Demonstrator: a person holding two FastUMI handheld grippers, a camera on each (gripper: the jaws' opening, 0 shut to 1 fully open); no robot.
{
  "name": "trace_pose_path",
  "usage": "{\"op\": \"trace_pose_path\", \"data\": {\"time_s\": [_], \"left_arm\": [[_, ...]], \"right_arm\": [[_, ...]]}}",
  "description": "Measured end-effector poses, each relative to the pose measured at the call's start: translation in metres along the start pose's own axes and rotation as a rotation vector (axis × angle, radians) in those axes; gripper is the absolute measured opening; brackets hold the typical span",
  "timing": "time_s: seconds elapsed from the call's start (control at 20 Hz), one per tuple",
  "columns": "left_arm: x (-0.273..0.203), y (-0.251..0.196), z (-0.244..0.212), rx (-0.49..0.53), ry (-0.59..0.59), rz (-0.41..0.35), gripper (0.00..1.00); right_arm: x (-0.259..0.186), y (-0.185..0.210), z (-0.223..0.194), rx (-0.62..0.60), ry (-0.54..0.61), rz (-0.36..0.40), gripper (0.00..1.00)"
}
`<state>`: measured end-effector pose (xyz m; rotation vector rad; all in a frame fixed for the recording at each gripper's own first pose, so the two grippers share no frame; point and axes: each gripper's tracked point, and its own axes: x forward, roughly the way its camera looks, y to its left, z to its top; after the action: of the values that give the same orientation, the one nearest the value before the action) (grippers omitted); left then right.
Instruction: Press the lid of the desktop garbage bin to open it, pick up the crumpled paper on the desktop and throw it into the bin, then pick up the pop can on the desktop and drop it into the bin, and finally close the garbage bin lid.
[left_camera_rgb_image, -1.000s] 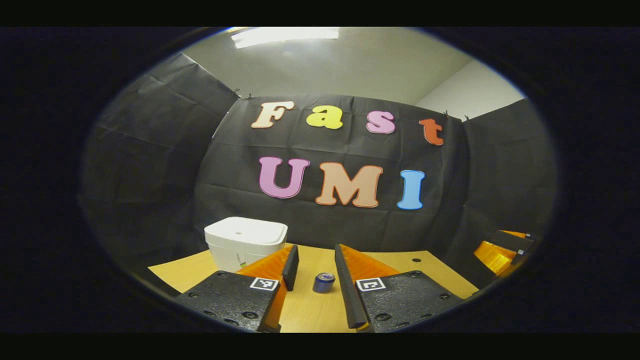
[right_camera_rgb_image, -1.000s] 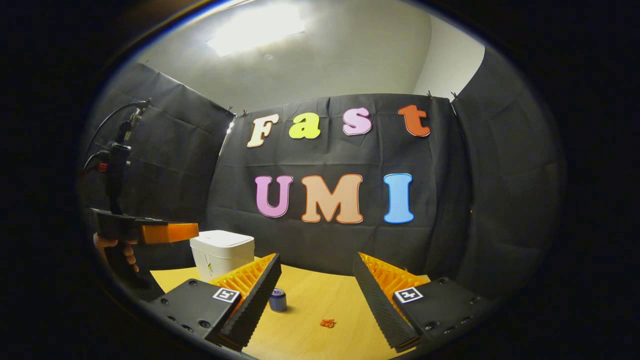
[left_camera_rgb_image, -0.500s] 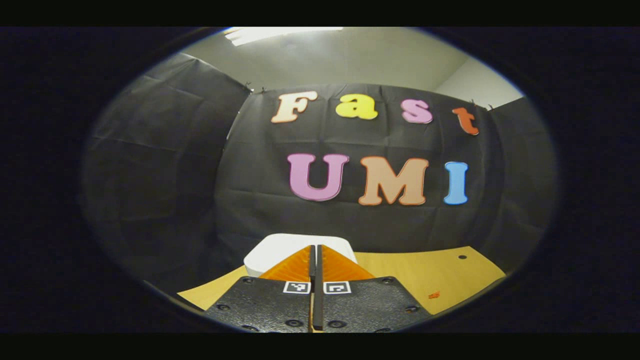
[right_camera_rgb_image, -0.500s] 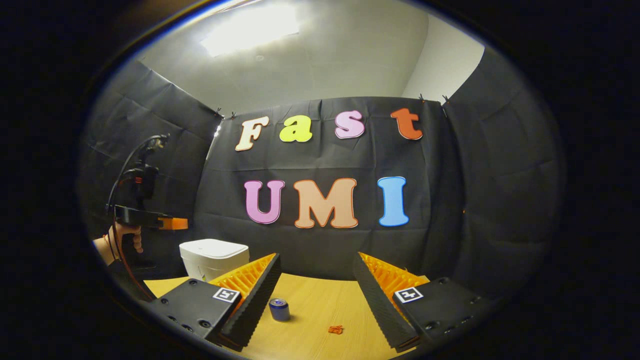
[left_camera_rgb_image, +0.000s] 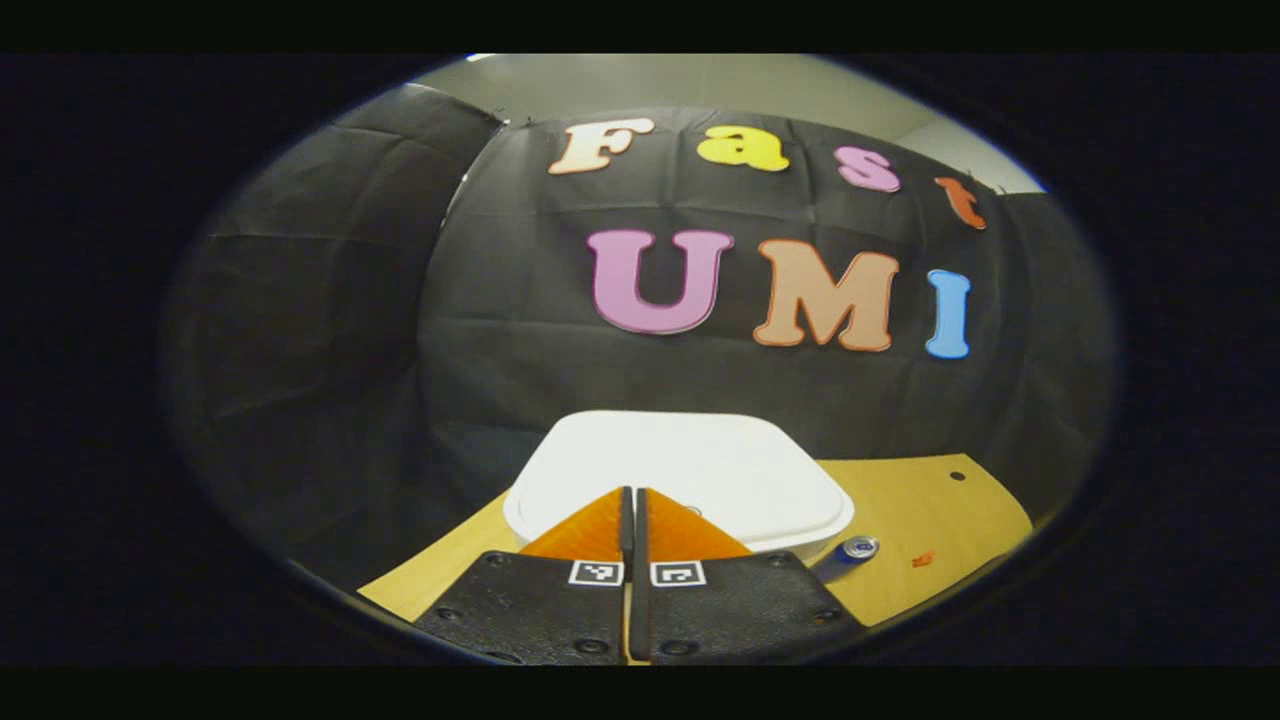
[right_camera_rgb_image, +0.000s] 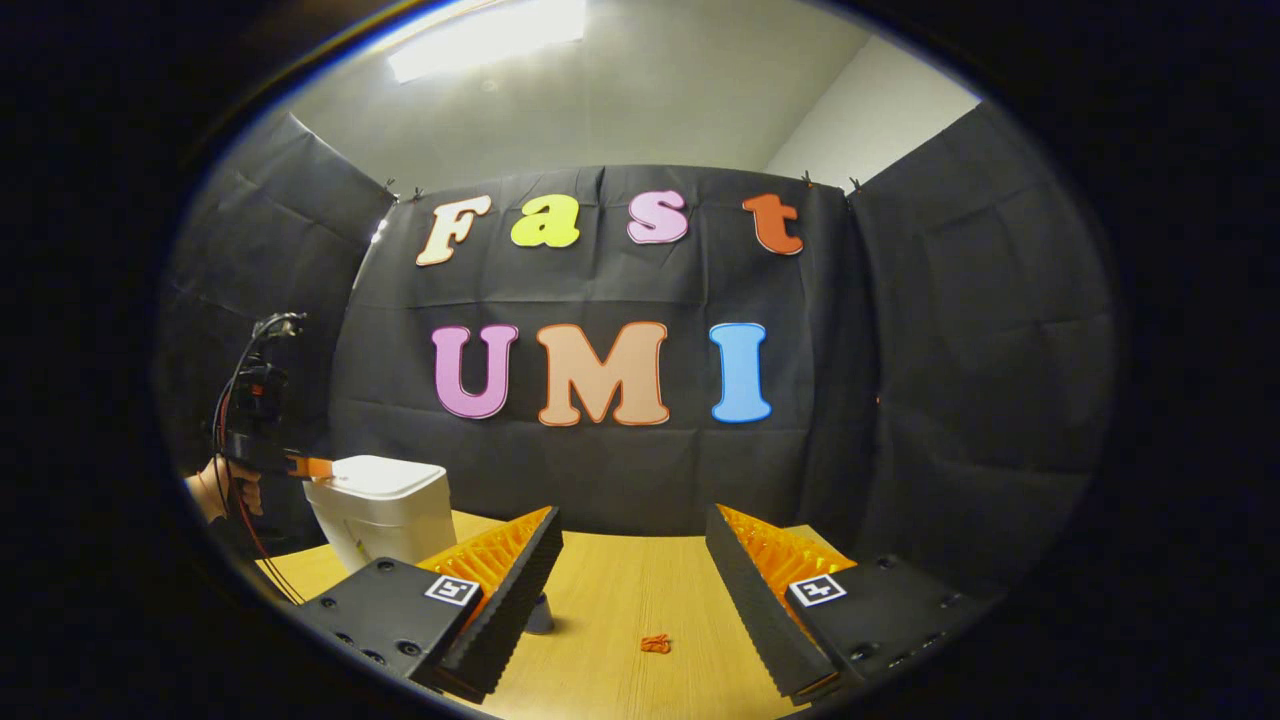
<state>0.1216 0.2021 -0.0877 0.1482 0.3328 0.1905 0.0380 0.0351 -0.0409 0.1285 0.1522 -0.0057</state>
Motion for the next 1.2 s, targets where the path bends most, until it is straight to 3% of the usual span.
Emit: {"op": "trace_pose_path", "data": {"time_s": [0.1, 0.25, 0.3, 0.45, 0.55, 0.7, 0.85, 1.0, 1.05, 1.2], "left_arm": [[0.0, 0.002, -0.002, -0.01, -0.016, -0.027, 0.0], [0.0, 0.0, 0.005, -0.163, -0.048, -0.076, 0.0], [-0.002, 0.002, 0.009, -0.225, -0.063, -0.086, 0.0], [-0.004, 0.015, 0.021, -0.348, -0.043, -0.059, 0.0], [-0.012, 0.021, 0.06, -0.329, -0.138, -0.046, 0.0], [-0.045, -0.001, 0.139, -0.248, -0.333, -0.132, 0.0], [-0.073, -0.011, 0.17, -0.162, -0.453, -0.163, 0.01], [-0.09, -0.018, 0.164, -0.109, -0.47, -0.157, 0.31], [-0.095, -0.029, 0.157, -0.086, -0.459, -0.18, 0.35], [-0.104, -0.033, 0.145, -0.043, -0.46, -0.183, 0.96]], "right_arm": [[0.004, 0.007, -0.009, -0.007, 0.027, 0.007, 0.96], [0.01, 0.024, -0.017, -0.005, 0.056, 0.045, 1.0], [0.01, 0.028, -0.016, -0.004, 0.056, 0.055, 0.96], [0.014, 0.032, -0.013, -0.006, 0.037, 0.054, 0.96], [0.017, 0.033, -0.017, 0.002, 0.045, 0.052, 0.96], [0.021, 0.03, -0.02, 0.01, 0.055, 0.033, 0.96], [0.026, 0.031, -0.024, 0.012, 0.058, 0.028, 0.96], [0.032, 0.028, -0.03, 0.021, 0.063, 0.029, 0.96], [0.035, 0.026, -0.036, 0.029, 0.074, 0.029, 0.96], [0.045, 0.016, -0.055, 0.044, 0.118, 0.026, 0.96]]}}
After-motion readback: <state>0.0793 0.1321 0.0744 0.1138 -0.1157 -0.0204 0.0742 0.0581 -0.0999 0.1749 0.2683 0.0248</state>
